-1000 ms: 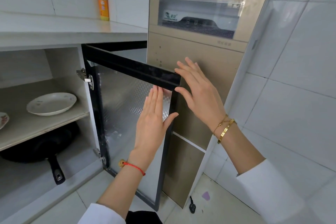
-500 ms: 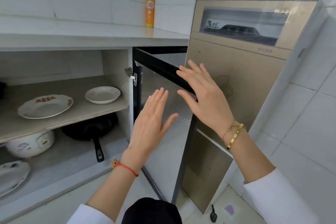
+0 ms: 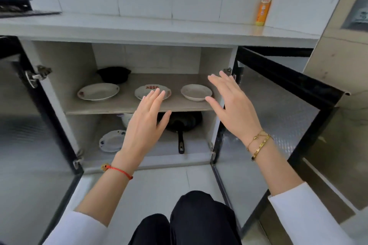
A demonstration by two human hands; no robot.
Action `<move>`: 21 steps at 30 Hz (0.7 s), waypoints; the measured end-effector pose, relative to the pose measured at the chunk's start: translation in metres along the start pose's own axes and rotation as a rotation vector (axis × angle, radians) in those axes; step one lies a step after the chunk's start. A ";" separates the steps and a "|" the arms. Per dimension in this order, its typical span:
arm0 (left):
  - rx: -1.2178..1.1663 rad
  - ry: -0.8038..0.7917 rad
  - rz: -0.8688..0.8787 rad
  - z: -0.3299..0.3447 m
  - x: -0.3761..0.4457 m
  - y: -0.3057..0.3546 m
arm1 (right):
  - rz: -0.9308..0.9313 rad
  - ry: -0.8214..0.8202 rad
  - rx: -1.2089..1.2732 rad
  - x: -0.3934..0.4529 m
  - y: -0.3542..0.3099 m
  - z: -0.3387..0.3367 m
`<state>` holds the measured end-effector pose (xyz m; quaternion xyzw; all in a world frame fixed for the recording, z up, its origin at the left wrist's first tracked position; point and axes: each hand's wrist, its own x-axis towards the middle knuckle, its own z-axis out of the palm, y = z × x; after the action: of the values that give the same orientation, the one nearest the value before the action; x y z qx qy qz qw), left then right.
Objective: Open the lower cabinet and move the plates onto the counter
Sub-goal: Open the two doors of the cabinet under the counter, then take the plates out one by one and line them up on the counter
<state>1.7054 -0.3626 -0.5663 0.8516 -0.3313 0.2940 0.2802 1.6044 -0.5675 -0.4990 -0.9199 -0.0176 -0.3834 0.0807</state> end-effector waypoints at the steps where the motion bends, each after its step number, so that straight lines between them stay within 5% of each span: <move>1: 0.022 0.009 -0.021 -0.006 -0.002 -0.009 | -0.012 -0.014 0.024 0.004 -0.004 0.010; 21: 0.315 0.076 -0.446 -0.030 0.014 -0.242 | -0.053 -0.301 0.364 0.141 -0.064 0.273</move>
<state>1.8804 -0.1970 -0.6048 0.9250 -0.0749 0.3049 0.2143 1.8896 -0.4639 -0.5797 -0.9362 -0.1225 -0.2342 0.2316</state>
